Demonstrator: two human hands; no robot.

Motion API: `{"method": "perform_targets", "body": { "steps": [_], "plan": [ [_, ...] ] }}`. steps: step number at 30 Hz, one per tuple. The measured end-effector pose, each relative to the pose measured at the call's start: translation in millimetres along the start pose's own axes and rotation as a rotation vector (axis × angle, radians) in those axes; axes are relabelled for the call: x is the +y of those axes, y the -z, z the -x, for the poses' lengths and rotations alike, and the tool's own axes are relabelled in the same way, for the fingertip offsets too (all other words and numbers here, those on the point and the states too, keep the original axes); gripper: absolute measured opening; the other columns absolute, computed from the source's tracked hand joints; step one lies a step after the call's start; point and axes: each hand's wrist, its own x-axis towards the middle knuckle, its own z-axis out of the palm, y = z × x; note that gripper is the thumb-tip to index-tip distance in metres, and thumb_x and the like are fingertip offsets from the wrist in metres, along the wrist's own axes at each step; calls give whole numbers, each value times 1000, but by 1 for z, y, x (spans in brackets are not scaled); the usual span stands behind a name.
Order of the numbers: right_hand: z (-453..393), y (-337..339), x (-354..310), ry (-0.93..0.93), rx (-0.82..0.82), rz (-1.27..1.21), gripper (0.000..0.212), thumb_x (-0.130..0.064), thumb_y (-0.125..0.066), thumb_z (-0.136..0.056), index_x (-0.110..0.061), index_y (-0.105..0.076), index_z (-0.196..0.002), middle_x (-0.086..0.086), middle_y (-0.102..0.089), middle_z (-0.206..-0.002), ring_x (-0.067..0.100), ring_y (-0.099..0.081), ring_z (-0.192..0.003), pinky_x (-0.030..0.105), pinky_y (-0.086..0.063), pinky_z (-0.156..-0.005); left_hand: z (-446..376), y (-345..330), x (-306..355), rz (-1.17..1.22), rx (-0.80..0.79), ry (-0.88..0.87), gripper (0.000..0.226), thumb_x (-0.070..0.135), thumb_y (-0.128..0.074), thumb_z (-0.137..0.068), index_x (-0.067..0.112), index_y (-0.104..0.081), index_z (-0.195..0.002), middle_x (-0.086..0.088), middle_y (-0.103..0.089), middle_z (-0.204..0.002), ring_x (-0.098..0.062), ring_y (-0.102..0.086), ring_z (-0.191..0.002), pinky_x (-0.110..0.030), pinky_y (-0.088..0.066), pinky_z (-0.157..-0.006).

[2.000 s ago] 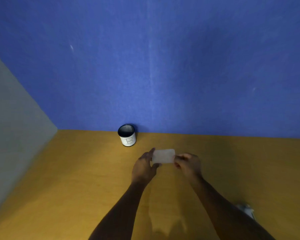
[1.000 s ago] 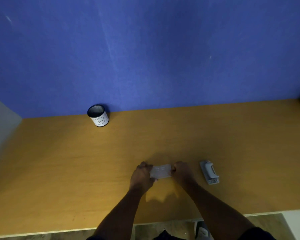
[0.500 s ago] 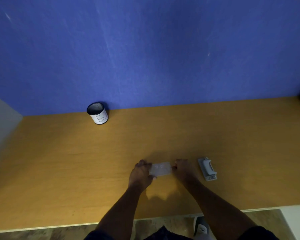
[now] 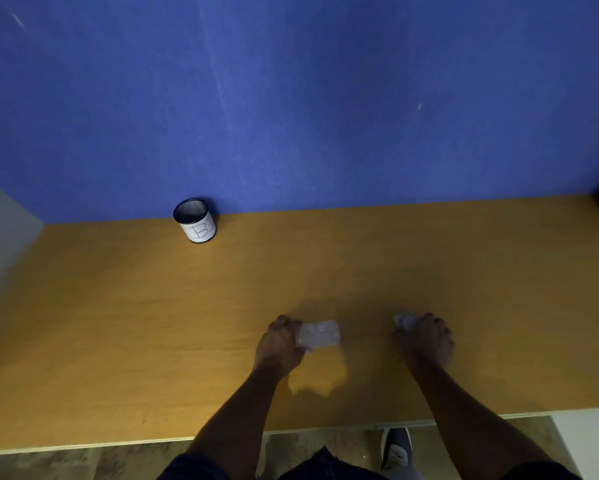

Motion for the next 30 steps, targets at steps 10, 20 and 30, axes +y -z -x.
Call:
{"method": "perform_targets", "body": {
  "steps": [10,20,30],
  "plan": [
    [-10,-6,7,-31,-58,-123,55,-45,-71,-84,0,-62,-115,21,-62,-119,41,-59,-114,46,-53,-92,-2,4,-1,25,-29,-41,69,40,-80,-74,18,-56,-134,-3,-51,-132,-25,-56,-121,-35,-49,-100],
    [1,1,-44,476,-175,-409,38,-24,-84,-77,-7,-64,-104,9,-74,-99,28,-70,-91,38,-54,-75,-7,12,1,285,38,3,54,24,-85,-66,15,-69,-117,-3,-76,-105,-16,-72,-95,-32,-59,-79],
    [27,-12,-88,851,-401,-189,48,-22,-77,-75,-14,-60,-119,12,-66,-113,28,-62,-106,36,-50,-83,-11,18,8,662,-48,181,66,-8,-85,-64,6,-64,-124,-12,-71,-78,-15,-62,-69,-30,-50,-66]
  ]
}}
